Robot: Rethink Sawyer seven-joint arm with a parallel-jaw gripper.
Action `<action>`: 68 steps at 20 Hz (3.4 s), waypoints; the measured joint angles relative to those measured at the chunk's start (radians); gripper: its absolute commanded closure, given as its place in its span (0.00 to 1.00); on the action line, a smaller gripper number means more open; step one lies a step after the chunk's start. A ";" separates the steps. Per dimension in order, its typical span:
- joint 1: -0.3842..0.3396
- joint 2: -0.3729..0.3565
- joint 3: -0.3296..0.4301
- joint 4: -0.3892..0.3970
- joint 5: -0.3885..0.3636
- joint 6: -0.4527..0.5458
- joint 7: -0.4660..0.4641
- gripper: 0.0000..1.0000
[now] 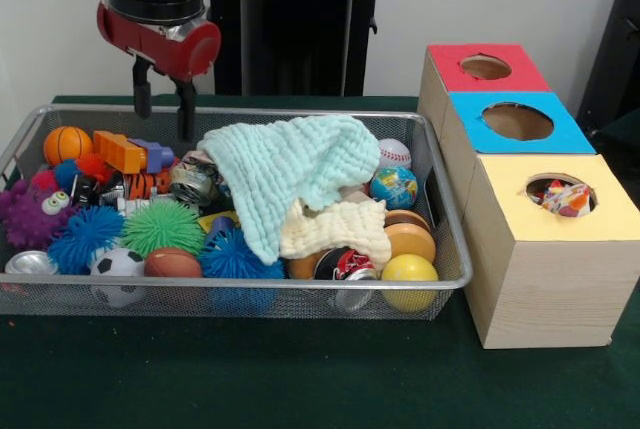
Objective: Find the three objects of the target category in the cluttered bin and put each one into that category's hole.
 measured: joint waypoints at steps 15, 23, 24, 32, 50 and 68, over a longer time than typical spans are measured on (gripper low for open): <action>0.004 0.008 0.000 -0.001 0.000 0.000 0.000 0.00; 0.006 0.023 0.000 -0.004 0.000 0.000 0.000 0.00; 0.006 0.027 0.000 -0.005 0.000 0.000 0.000 0.00; 0.006 0.062 0.000 -0.010 0.000 0.000 0.000 0.00; 0.006 0.114 0.000 -0.026 0.000 0.000 0.000 0.00; 0.006 0.169 -0.001 -0.042 -0.038 -0.001 0.000 0.00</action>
